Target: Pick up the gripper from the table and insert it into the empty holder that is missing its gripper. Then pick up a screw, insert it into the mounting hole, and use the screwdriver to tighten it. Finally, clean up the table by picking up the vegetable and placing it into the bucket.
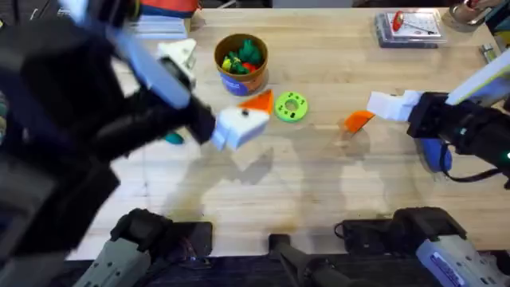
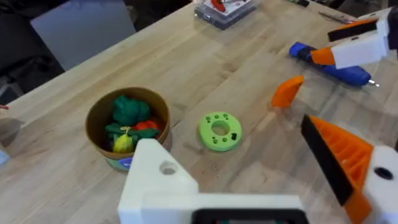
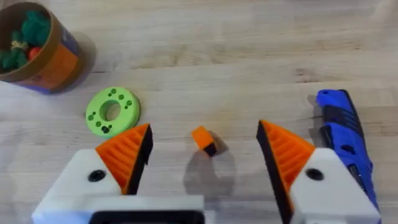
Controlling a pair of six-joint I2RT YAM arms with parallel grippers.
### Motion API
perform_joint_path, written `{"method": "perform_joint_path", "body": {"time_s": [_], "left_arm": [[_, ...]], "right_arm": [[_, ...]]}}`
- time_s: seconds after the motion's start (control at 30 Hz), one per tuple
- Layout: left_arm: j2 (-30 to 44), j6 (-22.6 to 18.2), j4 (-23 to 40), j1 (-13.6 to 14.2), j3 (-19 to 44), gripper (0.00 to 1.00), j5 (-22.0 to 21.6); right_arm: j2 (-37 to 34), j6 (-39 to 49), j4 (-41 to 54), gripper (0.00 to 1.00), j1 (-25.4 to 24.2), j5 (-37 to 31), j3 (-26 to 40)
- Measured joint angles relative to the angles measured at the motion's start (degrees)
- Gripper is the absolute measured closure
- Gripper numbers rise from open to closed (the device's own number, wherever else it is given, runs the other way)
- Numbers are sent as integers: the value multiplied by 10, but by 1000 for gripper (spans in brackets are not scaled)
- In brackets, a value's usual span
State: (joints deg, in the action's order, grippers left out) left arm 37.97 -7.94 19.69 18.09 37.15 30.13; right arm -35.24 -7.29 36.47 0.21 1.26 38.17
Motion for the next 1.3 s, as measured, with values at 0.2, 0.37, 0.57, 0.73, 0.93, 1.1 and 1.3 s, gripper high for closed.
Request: {"method": "perform_joint_path", "body": {"time_s": [0.2, 0.37, 0.57, 0.73, 0.93, 1.1, 1.3], "left_arm": [[-164, -21, -5, 0, -113, 15, 1], [-298, -27, -54, 0, -209, 15, 1], [-368, -29, -167, 0, -308, 15, 1], [-377, -30, -241, 0, -367, 15, 1], [-377, -30, -234, -11, -368, 15, -3], [-376, -26, -165, -28, -368, 15, 3], [-377, 9, -165, -41, -367, 14, 13]], "right_arm": [[0, 0, 0, 9, 0, 1, 0], [0, 0, 0, 9, 0, 1, 0], [0, 0, 0, 9, 0, 1, 0], [0, 0, 0, 9, 0, 1, 0], [0, 0, 0, 7, 0, 1, 0], [0, 0, 0, 7, 0, 1, 0], [0, 0, 0, 7, 0, 1, 0]]}}
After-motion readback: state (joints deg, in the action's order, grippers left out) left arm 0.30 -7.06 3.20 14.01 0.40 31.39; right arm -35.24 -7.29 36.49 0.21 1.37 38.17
